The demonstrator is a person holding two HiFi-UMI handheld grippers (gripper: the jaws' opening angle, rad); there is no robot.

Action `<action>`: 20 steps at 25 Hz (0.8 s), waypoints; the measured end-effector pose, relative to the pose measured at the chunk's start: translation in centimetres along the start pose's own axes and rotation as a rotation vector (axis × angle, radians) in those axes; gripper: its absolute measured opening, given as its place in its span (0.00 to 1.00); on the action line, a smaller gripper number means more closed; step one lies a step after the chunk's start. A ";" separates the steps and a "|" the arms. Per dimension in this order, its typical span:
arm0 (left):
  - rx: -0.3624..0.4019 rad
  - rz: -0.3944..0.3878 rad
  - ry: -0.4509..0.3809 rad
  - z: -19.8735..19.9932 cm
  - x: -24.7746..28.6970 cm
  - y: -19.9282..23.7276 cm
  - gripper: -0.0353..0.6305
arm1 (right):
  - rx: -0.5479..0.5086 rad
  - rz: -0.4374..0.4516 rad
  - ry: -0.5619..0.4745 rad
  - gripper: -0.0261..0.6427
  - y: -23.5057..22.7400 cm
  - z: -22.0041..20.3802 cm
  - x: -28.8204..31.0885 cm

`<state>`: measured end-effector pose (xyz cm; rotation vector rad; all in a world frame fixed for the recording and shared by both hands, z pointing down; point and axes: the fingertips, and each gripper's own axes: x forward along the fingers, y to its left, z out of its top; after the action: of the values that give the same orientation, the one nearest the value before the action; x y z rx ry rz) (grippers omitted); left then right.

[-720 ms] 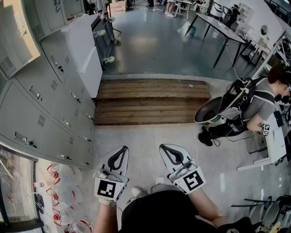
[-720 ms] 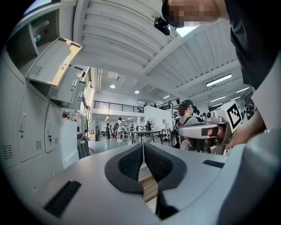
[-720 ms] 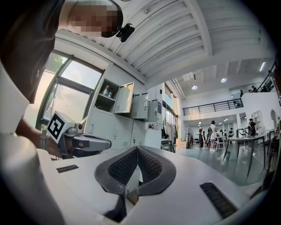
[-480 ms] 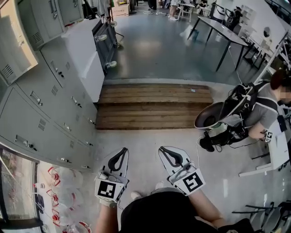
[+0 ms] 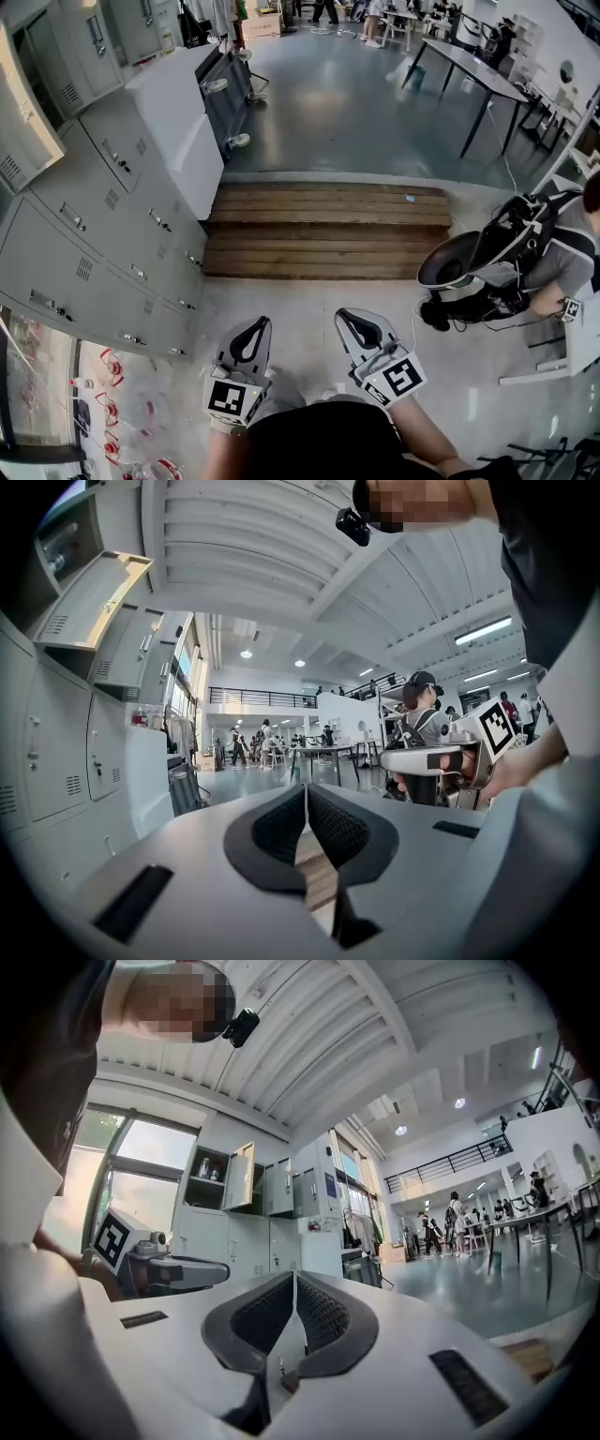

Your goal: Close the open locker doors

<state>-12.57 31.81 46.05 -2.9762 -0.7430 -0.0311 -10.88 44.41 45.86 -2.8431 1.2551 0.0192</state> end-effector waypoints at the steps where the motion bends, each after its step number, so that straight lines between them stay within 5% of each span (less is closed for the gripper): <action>1: -0.007 0.001 0.004 -0.1 0.7 0.6 0.09 | 0.002 0.001 0.003 0.08 -0.5 -0.2 0.8; 16: 0.017 -0.043 0.024 -2.6 13.6 20.8 0.09 | -0.004 0.016 0.020 0.08 -7.5 -0.4 24.8; 20: -0.023 0.025 0.017 -1.7 15.2 27.6 0.09 | 0.004 0.053 0.015 0.08 -7.5 -0.7 32.0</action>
<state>13.80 14.48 46.52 -3.0029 -0.7087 -0.0645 16.26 25.82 45.99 -2.8107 1.3319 -0.0032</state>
